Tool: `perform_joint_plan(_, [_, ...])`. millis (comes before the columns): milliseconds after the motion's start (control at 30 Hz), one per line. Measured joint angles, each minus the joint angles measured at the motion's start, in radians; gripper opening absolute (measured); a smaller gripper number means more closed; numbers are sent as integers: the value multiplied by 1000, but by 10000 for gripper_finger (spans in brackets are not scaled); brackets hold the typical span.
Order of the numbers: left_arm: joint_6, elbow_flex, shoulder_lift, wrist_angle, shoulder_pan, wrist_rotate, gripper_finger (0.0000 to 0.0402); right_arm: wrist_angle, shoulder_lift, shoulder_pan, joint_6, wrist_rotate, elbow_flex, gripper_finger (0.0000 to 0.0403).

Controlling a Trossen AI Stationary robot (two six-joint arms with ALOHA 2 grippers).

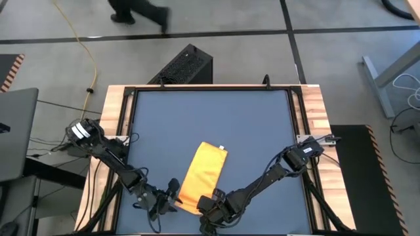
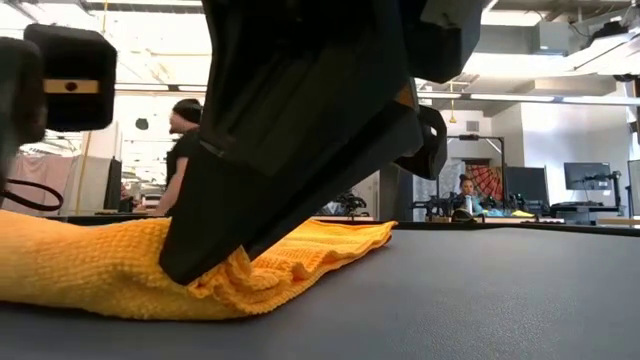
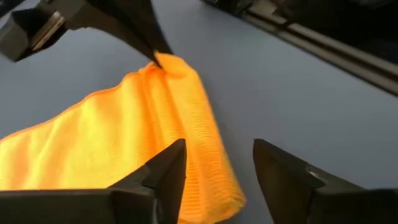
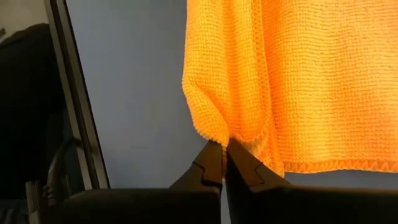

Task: Roll towel
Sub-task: Roll the yellow microfiber cloth

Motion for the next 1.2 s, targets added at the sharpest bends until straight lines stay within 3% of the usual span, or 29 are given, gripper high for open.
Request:
perform_joint_plan(133, [-19, 14, 19, -3, 18, -5, 198, 0, 0, 1, 21, 3, 0, 20])
perform_joint_plan(300, [-64, 16, 21, -32, 47, 38, 184, 0, 0, 8, 27, 25, 1, 20])
perform_joint_plan(800, [-130, 16, 21, -102, 97, 152, 49, 1, 0, 9, 50, 29, 1, 20])
perform_joint_plan(900, [-175, 16, 21, -114, 115, 201, 10, 1, 0, 11, 51, 29, 1, 20])
perform_joint_plan(1200, [-314, 17, 20, -182, 207, 434, 1, -4, 0, 37, 83, 61, 1, 20])
